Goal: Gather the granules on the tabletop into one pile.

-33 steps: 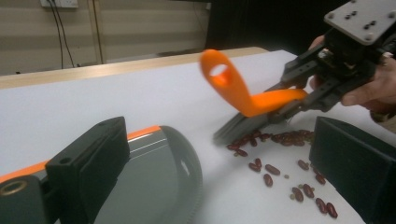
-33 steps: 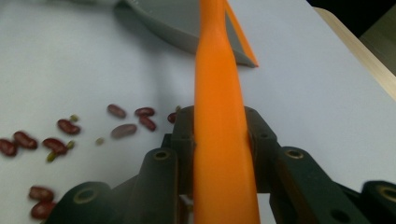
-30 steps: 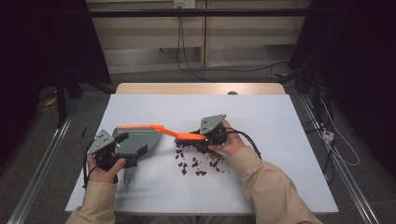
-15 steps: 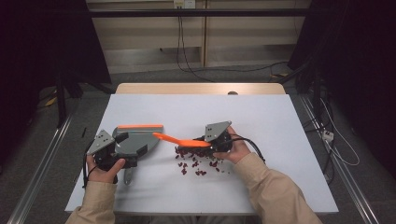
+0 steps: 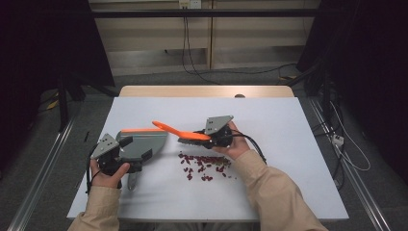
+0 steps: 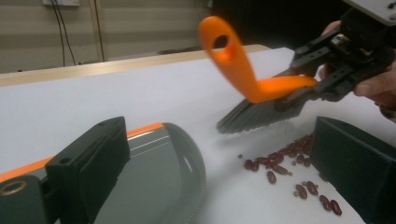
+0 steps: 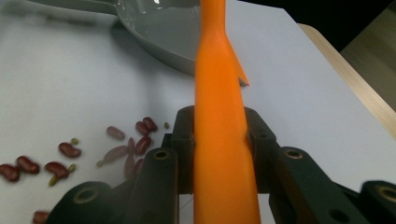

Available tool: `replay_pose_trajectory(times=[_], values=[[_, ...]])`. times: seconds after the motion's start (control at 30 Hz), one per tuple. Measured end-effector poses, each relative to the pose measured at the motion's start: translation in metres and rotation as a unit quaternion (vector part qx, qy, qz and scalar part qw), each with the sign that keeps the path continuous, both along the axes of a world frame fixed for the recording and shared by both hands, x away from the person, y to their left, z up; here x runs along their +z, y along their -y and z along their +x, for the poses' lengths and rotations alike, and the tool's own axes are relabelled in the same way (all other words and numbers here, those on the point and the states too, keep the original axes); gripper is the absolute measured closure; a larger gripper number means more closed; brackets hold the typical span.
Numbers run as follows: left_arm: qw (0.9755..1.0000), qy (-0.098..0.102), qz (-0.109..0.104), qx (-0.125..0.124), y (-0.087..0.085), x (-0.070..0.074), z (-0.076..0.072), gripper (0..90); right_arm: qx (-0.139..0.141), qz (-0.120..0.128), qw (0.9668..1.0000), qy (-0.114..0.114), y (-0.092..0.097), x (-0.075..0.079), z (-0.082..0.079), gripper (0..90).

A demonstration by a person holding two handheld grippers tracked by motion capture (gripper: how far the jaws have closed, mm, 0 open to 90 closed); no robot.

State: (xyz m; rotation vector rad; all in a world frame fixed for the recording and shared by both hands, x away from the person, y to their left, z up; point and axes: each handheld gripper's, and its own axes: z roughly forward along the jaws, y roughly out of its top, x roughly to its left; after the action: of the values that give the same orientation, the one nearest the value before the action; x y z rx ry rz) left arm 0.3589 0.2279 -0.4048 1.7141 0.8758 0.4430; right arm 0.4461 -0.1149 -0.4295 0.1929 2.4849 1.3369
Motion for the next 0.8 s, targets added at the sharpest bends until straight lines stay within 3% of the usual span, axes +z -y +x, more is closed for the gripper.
replay_pose_trajectory(times=[0.13,0.27,0.4,0.5,0.8], values=[[1.0,-0.002,0.002,-0.003,0.0,-0.001,0.0,4.9,0.003,-0.011,0.9999,-0.003,-0.016,-0.008,0.007,71.3],[0.9999,-0.006,0.007,-0.007,-0.001,-0.003,-0.002,4.9,0.017,-0.012,0.9997,-0.014,-0.022,-0.012,0.002,71.3],[0.9998,-0.011,0.013,-0.01,-0.001,-0.006,-0.002,4.9,0.035,-0.013,0.9989,-0.029,-0.02,-0.009,-0.004,71.3],[0.9998,-0.014,0.013,-0.011,-0.003,-0.007,-0.003,5.0,0.048,-0.017,0.9984,-0.026,-0.018,-0.01,-0.012,71.3],[0.9996,-0.022,0.018,-0.002,-0.008,-0.011,-0.001,5.7,0.06,-0.004,0.9976,-0.034,-0.008,-0.009,-0.022,71.3]])
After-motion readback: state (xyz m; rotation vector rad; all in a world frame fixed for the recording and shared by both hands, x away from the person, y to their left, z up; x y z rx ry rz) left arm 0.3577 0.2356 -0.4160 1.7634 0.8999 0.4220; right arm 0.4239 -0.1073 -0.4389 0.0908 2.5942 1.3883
